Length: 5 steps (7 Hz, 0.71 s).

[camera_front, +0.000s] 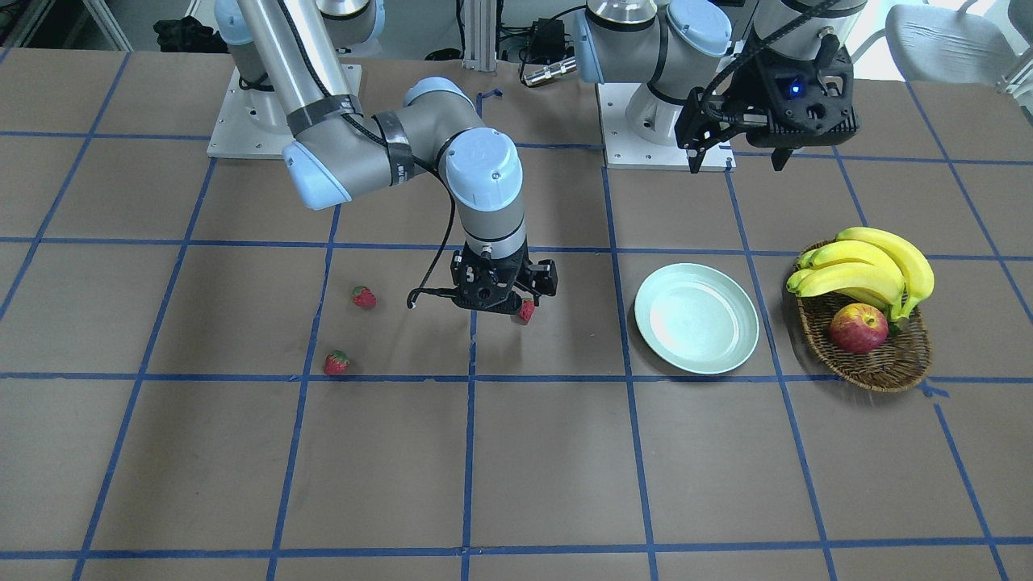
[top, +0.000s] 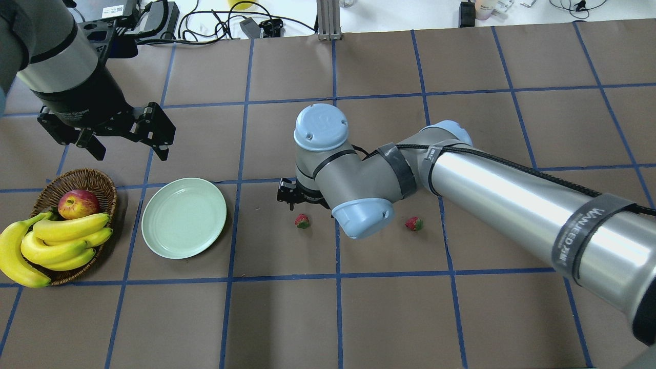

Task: Collect all strawberries into plate
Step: 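Move the right gripper back to the second strawberry and grasp it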

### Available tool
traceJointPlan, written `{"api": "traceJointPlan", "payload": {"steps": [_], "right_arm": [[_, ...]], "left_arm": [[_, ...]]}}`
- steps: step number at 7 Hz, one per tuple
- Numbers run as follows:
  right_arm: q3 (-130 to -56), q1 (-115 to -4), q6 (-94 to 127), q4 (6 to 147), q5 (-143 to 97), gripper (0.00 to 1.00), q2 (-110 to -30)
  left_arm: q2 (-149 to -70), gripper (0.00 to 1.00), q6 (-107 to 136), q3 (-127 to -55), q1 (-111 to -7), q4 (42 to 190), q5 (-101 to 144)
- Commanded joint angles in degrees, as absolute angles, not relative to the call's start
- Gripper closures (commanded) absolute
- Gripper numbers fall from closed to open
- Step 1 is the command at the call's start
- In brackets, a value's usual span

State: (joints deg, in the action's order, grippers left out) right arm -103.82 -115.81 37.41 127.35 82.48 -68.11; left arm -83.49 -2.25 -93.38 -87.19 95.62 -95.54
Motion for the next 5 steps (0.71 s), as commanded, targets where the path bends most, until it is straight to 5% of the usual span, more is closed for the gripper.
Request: {"api": "traceJointPlan", "payload": {"steps": [1, 5], "right_arm": [[-105.19, -107.88, 31.31, 118.95, 85.49, 0.00, -74.33], [-123.52, -100.99, 21.63, 136.86, 90.18, 0.00, -76.20]], "left_arm": [[-83.50, 0.00, -2.29, -93.43, -87.19, 95.62, -95.54], [-83.67, 0.00, -2.29, -93.43, -87.19, 95.54, -95.45]]}}
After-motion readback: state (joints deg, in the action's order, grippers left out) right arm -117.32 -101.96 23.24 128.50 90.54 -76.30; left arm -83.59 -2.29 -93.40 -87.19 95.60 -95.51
